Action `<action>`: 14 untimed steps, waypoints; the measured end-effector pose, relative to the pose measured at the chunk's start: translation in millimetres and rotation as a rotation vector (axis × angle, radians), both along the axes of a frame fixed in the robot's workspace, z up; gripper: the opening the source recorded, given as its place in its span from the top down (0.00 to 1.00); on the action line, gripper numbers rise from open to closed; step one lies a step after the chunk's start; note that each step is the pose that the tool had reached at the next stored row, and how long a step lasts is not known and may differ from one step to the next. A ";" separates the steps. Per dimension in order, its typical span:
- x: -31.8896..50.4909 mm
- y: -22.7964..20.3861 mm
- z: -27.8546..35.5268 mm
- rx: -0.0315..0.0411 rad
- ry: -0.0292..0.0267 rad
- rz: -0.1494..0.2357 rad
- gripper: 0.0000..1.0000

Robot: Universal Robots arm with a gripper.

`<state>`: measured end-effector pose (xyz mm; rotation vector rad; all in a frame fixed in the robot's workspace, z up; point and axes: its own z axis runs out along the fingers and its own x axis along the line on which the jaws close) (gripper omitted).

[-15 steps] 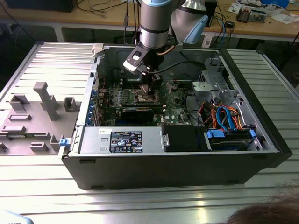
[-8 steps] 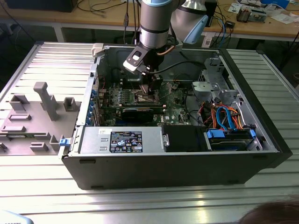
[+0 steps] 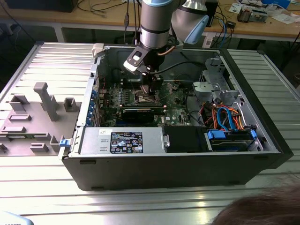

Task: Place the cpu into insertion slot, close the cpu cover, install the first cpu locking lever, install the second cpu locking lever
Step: 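Install the second cpu locking lever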

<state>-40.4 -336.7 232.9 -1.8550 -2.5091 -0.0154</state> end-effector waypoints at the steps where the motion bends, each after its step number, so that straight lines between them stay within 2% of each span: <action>1: 0.0 0.0 0.0 0.0000 0.0000 0.000 0.45; 14: 0.0 0.0 -0.1 0.0001 0.0000 -0.012 0.45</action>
